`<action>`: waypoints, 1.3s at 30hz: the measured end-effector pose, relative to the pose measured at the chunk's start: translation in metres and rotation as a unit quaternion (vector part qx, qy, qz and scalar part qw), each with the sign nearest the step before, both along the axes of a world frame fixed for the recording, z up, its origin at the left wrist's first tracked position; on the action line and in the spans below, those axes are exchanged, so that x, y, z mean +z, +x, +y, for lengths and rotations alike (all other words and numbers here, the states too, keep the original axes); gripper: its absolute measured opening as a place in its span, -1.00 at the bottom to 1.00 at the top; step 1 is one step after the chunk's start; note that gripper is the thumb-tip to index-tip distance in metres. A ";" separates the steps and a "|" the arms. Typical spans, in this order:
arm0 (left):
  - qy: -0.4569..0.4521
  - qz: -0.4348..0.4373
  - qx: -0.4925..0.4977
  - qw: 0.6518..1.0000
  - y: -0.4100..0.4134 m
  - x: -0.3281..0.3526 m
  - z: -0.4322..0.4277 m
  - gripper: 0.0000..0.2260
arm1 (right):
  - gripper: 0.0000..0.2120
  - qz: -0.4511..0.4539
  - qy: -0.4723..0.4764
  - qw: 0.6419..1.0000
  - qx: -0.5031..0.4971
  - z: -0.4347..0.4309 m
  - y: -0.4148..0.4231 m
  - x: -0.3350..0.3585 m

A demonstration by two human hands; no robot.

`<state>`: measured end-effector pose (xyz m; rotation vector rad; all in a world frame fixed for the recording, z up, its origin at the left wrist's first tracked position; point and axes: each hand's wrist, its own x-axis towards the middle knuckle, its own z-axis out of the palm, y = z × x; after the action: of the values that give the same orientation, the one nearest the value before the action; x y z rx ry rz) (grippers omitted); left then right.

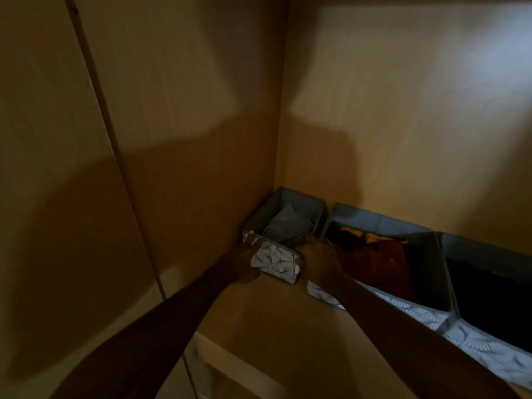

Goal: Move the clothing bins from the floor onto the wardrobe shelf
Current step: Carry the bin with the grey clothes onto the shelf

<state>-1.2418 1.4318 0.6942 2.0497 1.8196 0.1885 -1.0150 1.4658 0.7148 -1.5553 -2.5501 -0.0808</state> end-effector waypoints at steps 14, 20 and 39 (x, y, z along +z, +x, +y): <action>0.169 -0.416 0.257 0.856 0.014 -0.002 -0.129 -0.77 | -0.66 0.357 -0.096 0.920 0.130 -0.076 -0.020 -0.026; 0.177 -0.406 0.363 0.820 0.013 -0.029 -0.223 -0.78 | -0.72 0.407 -0.275 0.865 0.097 -0.131 -0.041 -0.048; 0.257 -0.317 0.789 0.459 0.159 -0.092 -0.571 -0.79 | -0.71 0.135 -0.553 0.703 0.426 -0.382 -0.104 -0.121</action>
<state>-1.0826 0.8605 0.6026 -0.4474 2.4177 1.7754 -1.1190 1.0834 0.5936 -0.1615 -2.7809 1.8719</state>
